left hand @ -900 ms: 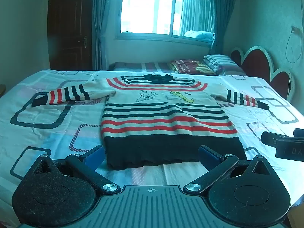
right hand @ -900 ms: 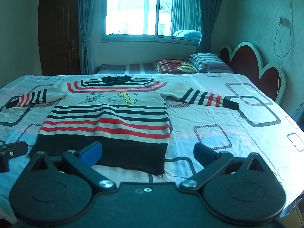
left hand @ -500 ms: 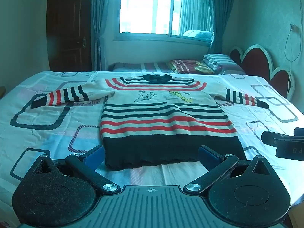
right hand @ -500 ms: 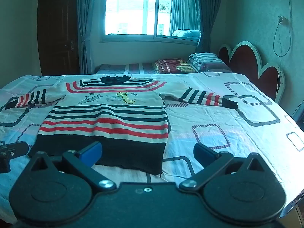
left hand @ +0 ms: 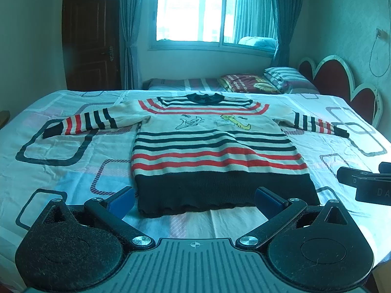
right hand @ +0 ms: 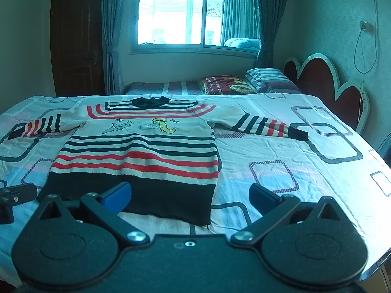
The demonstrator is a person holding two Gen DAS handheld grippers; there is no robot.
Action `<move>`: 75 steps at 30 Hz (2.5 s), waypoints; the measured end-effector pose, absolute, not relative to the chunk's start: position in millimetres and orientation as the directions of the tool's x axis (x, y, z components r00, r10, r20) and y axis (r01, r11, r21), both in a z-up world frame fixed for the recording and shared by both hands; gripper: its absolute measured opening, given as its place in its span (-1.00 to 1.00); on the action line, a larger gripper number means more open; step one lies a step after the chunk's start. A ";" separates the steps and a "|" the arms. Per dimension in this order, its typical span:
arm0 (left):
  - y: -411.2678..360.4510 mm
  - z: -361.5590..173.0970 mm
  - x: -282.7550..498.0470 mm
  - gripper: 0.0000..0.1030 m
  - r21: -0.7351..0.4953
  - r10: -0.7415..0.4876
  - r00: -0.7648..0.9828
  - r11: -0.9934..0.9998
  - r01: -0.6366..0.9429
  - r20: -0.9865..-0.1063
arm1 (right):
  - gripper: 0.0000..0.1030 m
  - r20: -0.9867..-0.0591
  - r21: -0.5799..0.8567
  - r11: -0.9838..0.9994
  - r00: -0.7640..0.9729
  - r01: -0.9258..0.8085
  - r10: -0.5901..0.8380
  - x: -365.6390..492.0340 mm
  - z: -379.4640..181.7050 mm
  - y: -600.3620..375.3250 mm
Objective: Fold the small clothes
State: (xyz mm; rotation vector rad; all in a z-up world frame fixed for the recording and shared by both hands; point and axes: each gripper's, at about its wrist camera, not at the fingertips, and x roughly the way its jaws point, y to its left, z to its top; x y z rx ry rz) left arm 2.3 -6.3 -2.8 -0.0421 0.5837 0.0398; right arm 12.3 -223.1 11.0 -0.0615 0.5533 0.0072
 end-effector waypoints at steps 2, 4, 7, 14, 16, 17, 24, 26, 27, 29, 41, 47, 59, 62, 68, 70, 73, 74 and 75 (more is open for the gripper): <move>-5.7 -3.0 2.7 1.00 -0.032 0.026 0.834 0.998 -0.052 -0.551 | 0.99 -0.524 -0.059 0.998 0.852 -0.024 -0.011 12.8 10.5 -223.2; -6.0 -3.3 3.2 1.00 -0.033 0.026 0.833 0.998 -0.053 -0.552 | 0.99 -0.524 -0.058 0.998 0.852 -0.025 -0.009 13.2 10.6 -223.6; -6.2 -3.2 2.3 1.00 -0.034 0.025 0.834 0.998 -0.053 -0.551 | 0.99 -0.522 -0.064 0.998 0.853 -0.025 -0.012 14.3 10.0 -223.7; -7.1 -2.5 2.0 1.00 -0.031 0.028 0.834 0.998 -0.054 -0.551 | 0.99 -0.522 -0.064 0.998 0.853 -0.025 -0.012 15.5 11.0 -222.7; -7.5 -2.4 3.0 1.00 -0.033 0.024 0.833 0.998 -0.050 -0.553 | 0.99 -0.521 -0.063 0.998 0.853 -0.025 -0.011 15.6 11.2 -222.3; -7.9 -2.6 3.0 1.00 -0.032 0.024 0.833 0.998 -0.051 -0.553 | 0.99 -0.521 -0.064 0.998 0.853 -0.025 -0.012 15.7 11.3 -222.2; -6.9 -3.4 3.1 1.00 -0.033 0.023 0.833 0.998 -0.049 -0.553 | 0.99 -0.516 -0.062 0.998 0.856 -0.026 -0.010 14.3 11.6 -221.2; -6.7 -3.4 2.7 1.00 -0.033 0.022 0.833 0.998 -0.049 -0.553 | 0.99 -0.517 -0.062 0.998 0.856 -0.027 -0.009 14.4 11.9 -220.6; -6.8 -3.5 2.1 1.00 -0.032 0.024 0.833 0.998 -0.050 -0.552 | 0.99 -0.516 -0.062 0.998 0.856 -0.027 -0.009 14.4 12.2 -220.0; -6.4 -3.3 1.4 1.00 -0.032 0.023 0.834 0.998 -0.049 -0.552 | 0.99 -0.514 -0.063 0.998 0.858 -0.026 -0.010 14.0 12.2 -219.6; -6.2 0.3 2.9 1.00 -0.032 0.023 0.832 0.998 -0.049 -0.554 | 0.99 -0.514 -0.065 0.998 0.858 -0.024 -0.013 14.0 12.5 -218.2; -6.1 -0.2 3.7 1.00 -0.032 0.028 0.832 0.998 -0.055 -0.554 | 0.99 -0.515 -0.064 0.998 0.857 -0.026 -0.011 14.4 12.5 -218.0; -3.1 -2.8 3.9 1.00 -0.029 0.037 0.828 0.998 -0.064 -0.560 | 0.99 -0.516 -0.071 0.997 0.857 -0.034 -0.007 15.6 10.3 -215.8; -2.7 -1.8 4.5 1.00 -0.027 0.039 0.830 0.997 -0.066 -0.557 | 0.99 -0.512 -0.071 0.997 0.859 -0.035 -0.006 15.7 11.3 -215.2; -2.1 -1.1 4.3 1.00 -0.029 0.037 0.831 0.998 -0.064 -0.556 | 0.99 -0.501 -0.070 0.997 0.865 -0.037 -0.003 14.3 12.4 -217.1; -1.9 -0.2 5.2 1.00 -0.037 0.023 0.830 0.998 -0.053 -0.557 | 0.99 -0.491 -0.074 0.997 0.871 -0.032 -0.008 13.8 12.0 -219.2; 3.0 3.8 12.6 1.00 -0.082 -0.030 0.842 0.996 -0.017 -0.539 | 0.99 -0.465 -0.041 0.999 0.885 -0.004 -0.015 18.5 16.0 -232.5; 5.2 5.2 18.8 1.00 -0.097 -0.041 0.843 0.995 -0.014 -0.537 | 0.99 -0.449 -0.009 1.000 0.893 0.024 -0.025 21.5 18.8 -242.0; 7.9 5.6 27.7 1.00 -0.117 -0.055 0.842 0.993 -0.009 -0.537 | 0.99 -0.431 0.026 0.998 0.902 0.058 -0.041 26.0 21.2 -253.6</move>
